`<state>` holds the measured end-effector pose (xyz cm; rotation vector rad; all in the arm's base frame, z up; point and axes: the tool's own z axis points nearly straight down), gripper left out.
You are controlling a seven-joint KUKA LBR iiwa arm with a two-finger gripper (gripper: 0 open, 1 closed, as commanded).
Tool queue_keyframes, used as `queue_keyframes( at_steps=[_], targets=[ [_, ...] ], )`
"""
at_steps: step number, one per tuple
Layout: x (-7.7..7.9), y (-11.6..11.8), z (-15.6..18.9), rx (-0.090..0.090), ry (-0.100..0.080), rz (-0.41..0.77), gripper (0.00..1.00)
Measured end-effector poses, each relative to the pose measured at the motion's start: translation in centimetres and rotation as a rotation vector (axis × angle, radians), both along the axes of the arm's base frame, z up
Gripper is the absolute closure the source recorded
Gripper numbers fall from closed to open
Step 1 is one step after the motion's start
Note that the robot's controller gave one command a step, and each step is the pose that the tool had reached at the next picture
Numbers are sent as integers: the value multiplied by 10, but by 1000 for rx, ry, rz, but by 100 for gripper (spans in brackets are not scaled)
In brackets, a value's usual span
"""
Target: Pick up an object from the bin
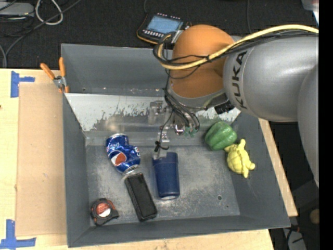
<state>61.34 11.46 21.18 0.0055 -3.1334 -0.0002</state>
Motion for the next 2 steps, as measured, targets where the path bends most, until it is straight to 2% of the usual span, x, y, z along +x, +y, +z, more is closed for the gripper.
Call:
queue_keyframes(
  at_steps=[1,2],
  targets=[
    [1,-1,5,1,-8,-4,0],
    [0,42,-103,0,-4,-216,0]
  ],
)
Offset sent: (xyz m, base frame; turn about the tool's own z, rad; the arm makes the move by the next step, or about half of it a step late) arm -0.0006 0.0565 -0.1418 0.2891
